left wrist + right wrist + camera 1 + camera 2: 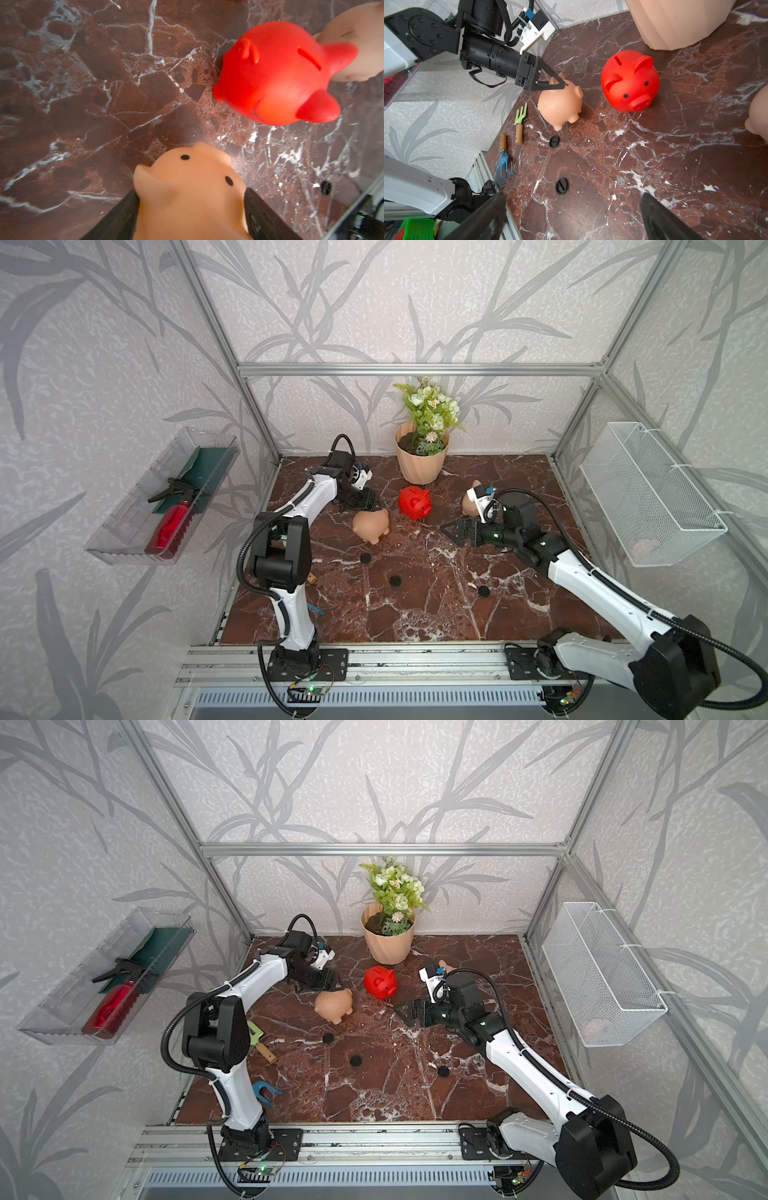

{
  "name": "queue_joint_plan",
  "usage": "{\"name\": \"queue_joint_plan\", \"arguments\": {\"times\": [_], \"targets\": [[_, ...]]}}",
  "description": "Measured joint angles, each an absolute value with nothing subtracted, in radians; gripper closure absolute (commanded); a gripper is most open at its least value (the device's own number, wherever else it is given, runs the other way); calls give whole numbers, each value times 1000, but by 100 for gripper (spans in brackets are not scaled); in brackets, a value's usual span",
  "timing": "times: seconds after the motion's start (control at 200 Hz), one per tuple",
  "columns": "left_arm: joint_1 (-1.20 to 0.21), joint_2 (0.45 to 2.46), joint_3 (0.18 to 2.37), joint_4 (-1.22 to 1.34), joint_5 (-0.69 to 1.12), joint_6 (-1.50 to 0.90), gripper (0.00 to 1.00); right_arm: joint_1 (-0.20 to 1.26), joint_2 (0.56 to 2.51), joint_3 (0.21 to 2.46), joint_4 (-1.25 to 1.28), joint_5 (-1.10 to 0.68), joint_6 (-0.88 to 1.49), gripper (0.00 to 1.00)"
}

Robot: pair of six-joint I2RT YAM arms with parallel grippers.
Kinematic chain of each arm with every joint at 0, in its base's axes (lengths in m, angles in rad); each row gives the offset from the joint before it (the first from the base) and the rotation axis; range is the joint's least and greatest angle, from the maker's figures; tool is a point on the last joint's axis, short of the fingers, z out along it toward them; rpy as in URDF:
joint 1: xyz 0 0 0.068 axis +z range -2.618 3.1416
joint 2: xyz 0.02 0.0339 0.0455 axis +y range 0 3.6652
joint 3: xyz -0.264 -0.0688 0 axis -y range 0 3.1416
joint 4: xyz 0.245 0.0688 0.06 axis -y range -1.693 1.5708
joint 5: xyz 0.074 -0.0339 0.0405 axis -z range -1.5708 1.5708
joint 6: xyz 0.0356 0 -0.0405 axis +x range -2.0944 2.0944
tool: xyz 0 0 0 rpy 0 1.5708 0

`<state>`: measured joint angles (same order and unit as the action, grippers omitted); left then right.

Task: Close piggy banks
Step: Turn over the piggy bank at the center of the board.

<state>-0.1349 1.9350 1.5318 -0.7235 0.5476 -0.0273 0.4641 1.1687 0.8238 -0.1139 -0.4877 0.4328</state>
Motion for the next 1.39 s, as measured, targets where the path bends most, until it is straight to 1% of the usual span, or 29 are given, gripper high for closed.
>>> {"name": "queue_joint_plan", "arguments": {"times": [0.12, 0.215, 0.345, 0.5, 0.71, 1.005, 1.394], "targets": [[-96, 1998, 1532, -715, 683, -58, 29, 464, 1169, 824, -118, -488, 433, 1], [-79, 2039, 1529, -706, 755, -67, 29, 464, 1169, 824, -118, -488, 433, 1], [-71, 2051, 1520, -693, 810, -83, 28, 464, 1169, 824, -119, -488, 433, 1], [-67, 2051, 1519, -678, 833, -91, 27, 464, 1170, 824, -119, -488, 433, 1], [-67, 2028, 1510, -673, 790, -97, 24, 464, 1179, 824, -119, -488, 434, 1], [-67, 1848, 1484, -694, 620, -109, 24, 479, 1189, 824, -118, -484, 442, 1], [-74, 1695, 1213, -609, 585, -259, 27, 566, 1245, 839, -220, -382, 453, 1]]}}
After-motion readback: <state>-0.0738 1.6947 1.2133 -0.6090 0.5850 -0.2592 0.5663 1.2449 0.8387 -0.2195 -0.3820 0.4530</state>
